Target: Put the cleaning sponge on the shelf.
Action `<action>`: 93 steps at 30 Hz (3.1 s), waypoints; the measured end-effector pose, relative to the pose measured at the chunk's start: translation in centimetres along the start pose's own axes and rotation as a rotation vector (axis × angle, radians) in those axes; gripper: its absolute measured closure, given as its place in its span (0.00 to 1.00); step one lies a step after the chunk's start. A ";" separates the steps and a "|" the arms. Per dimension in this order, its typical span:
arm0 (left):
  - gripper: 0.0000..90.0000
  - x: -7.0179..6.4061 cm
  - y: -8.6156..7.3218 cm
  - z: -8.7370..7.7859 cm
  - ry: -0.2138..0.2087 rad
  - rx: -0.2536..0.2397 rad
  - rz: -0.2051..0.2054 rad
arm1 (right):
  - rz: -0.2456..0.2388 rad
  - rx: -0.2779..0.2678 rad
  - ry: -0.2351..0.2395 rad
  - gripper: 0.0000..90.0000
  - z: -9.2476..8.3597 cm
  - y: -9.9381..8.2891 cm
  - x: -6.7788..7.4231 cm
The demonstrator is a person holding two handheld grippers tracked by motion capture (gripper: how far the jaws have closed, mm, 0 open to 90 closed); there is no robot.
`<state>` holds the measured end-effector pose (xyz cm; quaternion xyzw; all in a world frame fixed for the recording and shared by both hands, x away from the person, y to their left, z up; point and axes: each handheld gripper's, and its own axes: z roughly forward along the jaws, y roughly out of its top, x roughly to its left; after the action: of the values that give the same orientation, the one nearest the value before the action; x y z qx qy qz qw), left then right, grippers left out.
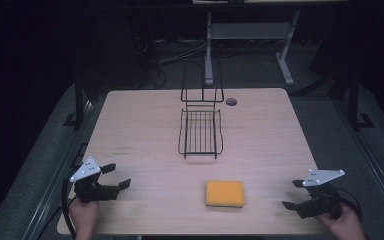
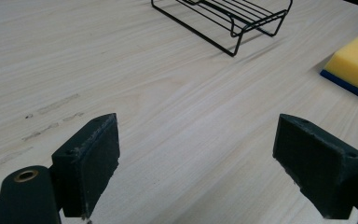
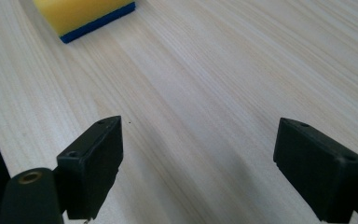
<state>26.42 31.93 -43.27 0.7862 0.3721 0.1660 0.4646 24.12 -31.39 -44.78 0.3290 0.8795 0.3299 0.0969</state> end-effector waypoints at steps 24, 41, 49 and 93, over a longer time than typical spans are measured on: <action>0.16 -0.1 -0.1 0.1 -0.008 0.002 0.003 | -0.136 0.068 0.074 0.17 1.1 4.3 2.3; 0.16 0.1 -0.1 -0.1 -0.006 -0.004 -0.004 | -0.219 0.123 0.126 0.17 2.2 6.9 3.9; 0.16 0.1 -0.1 -0.2 -0.006 -0.009 -0.003 | -0.277 0.147 0.159 0.17 2.8 8.7 4.5; 0.16 0.2 -0.1 -0.4 -0.010 -0.015 -0.004 | -0.458 0.237 0.294 0.17 8.1 15.1 7.7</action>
<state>26.32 32.31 -43.16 0.7829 0.3701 0.1639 0.4726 29.17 -13.69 -40.86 0.0799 0.9678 0.2387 0.0011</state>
